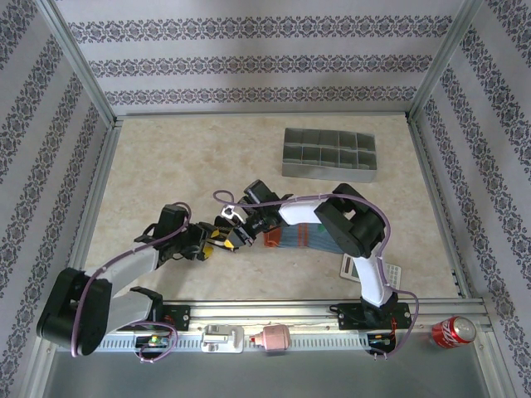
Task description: Roll the socks
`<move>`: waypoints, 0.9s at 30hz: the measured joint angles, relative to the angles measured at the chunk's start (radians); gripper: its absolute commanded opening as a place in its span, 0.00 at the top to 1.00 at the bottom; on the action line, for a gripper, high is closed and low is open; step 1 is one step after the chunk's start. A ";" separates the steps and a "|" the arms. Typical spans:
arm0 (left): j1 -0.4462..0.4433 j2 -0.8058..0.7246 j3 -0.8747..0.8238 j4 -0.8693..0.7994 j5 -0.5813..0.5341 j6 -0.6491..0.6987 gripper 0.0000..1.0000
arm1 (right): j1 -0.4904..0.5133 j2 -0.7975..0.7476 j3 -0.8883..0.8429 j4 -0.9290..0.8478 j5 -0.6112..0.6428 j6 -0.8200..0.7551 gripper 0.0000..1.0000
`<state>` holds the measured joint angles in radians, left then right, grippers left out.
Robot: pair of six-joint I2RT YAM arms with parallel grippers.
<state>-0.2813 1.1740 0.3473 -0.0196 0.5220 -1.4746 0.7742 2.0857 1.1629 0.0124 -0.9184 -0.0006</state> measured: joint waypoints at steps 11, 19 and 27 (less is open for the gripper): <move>-0.051 0.077 0.048 -0.030 -0.026 -0.030 1.00 | 0.002 -0.024 -0.014 -0.043 0.032 -0.009 0.66; -0.064 -0.035 0.041 -0.219 -0.030 -0.089 1.00 | 0.234 -0.416 -0.312 0.015 0.561 -0.250 0.44; -0.064 -0.016 0.076 -0.288 -0.029 -0.098 1.00 | 0.480 -0.449 -0.335 0.137 1.041 -0.504 0.41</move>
<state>-0.3454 1.1584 0.4232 -0.3080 0.4927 -1.5730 1.2541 1.6367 0.8276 0.1497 0.1226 -0.5045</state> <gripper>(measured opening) 0.063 0.594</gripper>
